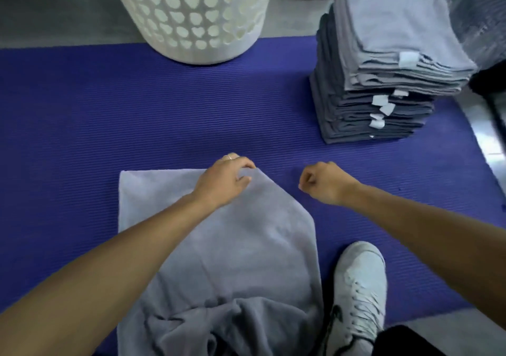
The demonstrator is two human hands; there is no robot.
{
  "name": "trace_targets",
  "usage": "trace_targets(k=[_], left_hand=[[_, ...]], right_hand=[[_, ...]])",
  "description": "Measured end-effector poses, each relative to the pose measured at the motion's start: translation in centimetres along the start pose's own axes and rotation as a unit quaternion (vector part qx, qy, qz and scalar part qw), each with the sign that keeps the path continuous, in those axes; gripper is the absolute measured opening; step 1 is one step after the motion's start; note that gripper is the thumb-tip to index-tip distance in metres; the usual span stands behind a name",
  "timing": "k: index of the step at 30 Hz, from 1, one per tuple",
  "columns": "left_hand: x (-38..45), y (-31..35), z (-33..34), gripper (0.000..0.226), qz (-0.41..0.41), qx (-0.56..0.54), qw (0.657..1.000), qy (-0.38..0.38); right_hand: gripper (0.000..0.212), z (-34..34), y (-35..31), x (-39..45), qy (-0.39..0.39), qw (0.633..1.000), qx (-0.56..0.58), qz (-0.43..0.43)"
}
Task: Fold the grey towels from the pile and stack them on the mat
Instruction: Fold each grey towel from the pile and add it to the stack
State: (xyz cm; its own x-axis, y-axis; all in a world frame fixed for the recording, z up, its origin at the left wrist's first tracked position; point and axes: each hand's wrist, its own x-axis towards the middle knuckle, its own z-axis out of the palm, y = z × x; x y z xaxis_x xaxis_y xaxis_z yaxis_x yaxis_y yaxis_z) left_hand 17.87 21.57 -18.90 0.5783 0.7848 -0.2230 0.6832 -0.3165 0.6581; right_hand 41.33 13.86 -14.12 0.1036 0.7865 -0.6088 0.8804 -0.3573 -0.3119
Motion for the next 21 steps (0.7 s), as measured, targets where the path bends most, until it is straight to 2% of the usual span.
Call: trace_targets(k=[3, 5, 7, 9, 12, 17, 19, 21], left_hand=[[1.9, 2.1, 2.3, 0.042, 0.032, 0.065, 0.993, -0.09], [2.6, 2.6, 3.2, 0.034, 0.056, 0.129, 0.982, -0.127], [2.4, 2.4, 3.2, 0.019, 0.099, 0.149, 0.979, -0.098], [1.4, 1.1, 2.8, 0.014, 0.173, 0.132, 0.975, -0.055], [-1.5, -2.0, 1.9, 0.027, 0.238, 0.134, 0.961, -0.041], [-4.4, -4.5, 0.5, 0.058, 0.233, 0.133, 0.963, -0.015], [-4.5, -4.7, 0.6, 0.051, 0.217, 0.114, 0.969, -0.017], [-4.5, -5.2, 1.0, 0.035, 0.196, 0.103, 0.975, -0.019]], right_hand=[[0.016, 1.5, 1.9, 0.0, -0.014, 0.999, 0.044, 0.006], [0.014, 3.0, 2.3, -0.5, -0.021, 0.994, 0.103, -0.003], [0.011, 4.3, 2.6, -0.8, 0.025, 0.985, 0.168, -0.024], [0.012, 4.9, 3.0, -0.7, 0.096, 0.963, 0.251, -0.022], [0.018, 5.2, 3.2, -0.8, 0.122, 0.932, 0.342, -0.022], [0.009, 6.6, 2.2, -2.4, 0.125, 0.929, 0.341, -0.073], [0.008, 7.9, 1.7, -2.8, 0.118, 0.93, 0.34, -0.079], [0.01, 9.0, 1.2, -3.1, 0.126, 0.94, 0.3, -0.105]])
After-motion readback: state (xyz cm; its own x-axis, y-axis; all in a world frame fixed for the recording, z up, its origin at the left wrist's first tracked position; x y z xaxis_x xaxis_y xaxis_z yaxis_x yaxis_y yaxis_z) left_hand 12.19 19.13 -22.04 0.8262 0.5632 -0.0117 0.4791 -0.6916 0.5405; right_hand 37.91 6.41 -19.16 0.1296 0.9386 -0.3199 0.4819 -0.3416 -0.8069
